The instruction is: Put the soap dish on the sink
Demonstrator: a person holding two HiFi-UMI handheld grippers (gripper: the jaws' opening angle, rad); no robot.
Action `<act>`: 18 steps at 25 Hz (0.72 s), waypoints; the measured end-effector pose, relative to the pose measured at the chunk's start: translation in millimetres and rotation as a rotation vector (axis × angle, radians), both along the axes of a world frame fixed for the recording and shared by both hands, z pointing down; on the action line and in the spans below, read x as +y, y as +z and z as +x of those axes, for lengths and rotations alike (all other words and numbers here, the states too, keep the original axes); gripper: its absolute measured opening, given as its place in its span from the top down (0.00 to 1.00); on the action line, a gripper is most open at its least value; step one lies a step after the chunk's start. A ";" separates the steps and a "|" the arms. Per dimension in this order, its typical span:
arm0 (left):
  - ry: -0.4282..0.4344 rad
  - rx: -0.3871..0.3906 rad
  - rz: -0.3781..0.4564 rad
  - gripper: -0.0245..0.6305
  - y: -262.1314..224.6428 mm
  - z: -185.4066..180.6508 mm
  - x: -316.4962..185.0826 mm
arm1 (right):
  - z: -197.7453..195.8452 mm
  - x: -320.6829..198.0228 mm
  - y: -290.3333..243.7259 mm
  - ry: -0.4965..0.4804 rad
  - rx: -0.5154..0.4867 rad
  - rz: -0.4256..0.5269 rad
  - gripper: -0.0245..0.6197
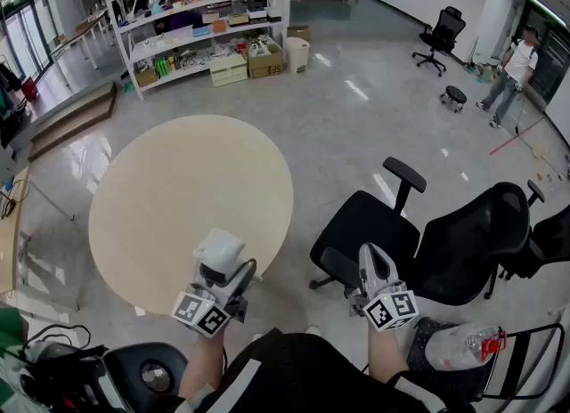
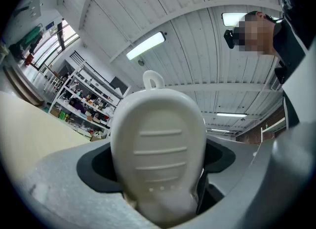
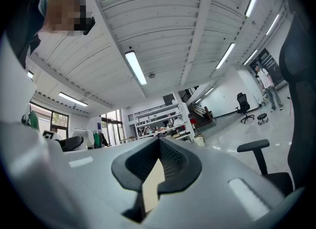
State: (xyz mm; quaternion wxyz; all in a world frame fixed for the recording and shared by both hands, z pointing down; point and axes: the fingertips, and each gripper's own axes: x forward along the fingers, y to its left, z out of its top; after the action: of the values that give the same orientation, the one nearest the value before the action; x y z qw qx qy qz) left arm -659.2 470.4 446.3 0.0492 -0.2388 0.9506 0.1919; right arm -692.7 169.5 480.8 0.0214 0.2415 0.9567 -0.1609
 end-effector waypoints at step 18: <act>-0.009 -0.007 0.003 0.25 -3.0 3.4 9.1 | 4.1 11.5 -9.0 -0.015 -0.002 0.009 0.95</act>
State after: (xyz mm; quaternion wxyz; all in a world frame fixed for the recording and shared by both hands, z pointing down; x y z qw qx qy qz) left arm -655.8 479.5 443.3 0.0537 -0.2352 0.9512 0.1925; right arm -688.6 181.1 471.9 0.0202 0.2489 0.9556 -0.1566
